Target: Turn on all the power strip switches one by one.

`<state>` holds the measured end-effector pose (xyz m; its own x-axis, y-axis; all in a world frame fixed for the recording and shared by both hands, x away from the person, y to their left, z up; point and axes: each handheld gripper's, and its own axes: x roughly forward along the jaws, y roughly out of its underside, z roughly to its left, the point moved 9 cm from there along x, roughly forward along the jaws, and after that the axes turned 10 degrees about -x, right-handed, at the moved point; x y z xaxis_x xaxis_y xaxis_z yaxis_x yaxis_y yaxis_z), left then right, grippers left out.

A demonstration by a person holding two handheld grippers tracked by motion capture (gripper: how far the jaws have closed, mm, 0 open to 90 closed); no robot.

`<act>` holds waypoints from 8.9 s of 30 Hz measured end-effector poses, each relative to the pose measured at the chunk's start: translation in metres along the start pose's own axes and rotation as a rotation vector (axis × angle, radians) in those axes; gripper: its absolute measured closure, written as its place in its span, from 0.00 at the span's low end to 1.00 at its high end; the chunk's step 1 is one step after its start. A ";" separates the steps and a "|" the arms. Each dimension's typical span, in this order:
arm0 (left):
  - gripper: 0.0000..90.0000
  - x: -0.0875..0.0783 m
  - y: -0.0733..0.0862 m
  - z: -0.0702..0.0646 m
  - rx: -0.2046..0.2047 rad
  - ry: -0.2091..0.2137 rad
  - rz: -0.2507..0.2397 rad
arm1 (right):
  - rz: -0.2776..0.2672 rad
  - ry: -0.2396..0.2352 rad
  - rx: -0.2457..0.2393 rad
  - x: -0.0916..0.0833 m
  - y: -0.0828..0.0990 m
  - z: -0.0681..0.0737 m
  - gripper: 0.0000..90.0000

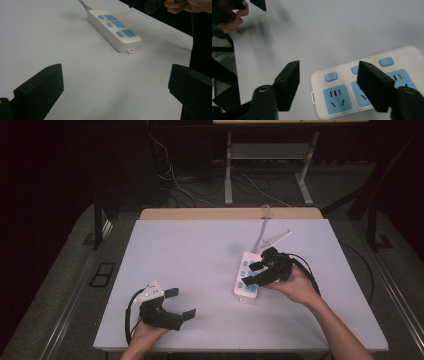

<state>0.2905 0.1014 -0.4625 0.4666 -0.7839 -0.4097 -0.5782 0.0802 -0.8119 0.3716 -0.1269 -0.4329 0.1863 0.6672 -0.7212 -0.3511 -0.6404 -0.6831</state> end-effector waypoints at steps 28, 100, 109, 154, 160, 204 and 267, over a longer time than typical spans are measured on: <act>0.00 0.000 0.000 0.001 -0.003 0.003 -0.002 | 0.071 -0.065 -0.009 0.044 0.012 -0.004 1.00; 0.00 0.001 0.001 0.002 -0.004 0.002 0.009 | 0.042 -0.037 -0.003 0.023 0.005 -0.020 1.00; 0.00 0.001 0.001 0.002 -0.006 0.001 0.007 | 0.050 -0.034 -0.012 0.022 -0.003 -0.025 1.00; 0.00 0.000 0.001 0.004 -0.005 0.000 0.007 | 0.120 -0.053 0.004 0.050 0.005 -0.045 1.00; 0.00 -0.001 0.001 0.004 -0.005 -0.002 0.007 | 0.122 -0.046 0.017 0.052 0.006 -0.046 1.00; 0.00 0.000 0.002 0.001 0.000 0.001 0.012 | 0.038 -0.072 0.043 0.054 0.015 -0.049 1.00; 0.00 0.000 0.001 0.005 -0.008 -0.001 0.007 | 0.033 0.006 0.043 0.037 -0.003 -0.077 1.00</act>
<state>0.2928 0.1045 -0.4649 0.4629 -0.7827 -0.4160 -0.5870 0.0810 -0.8056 0.4499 -0.1293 -0.4667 0.1797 0.6437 -0.7439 -0.3961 -0.6448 -0.6537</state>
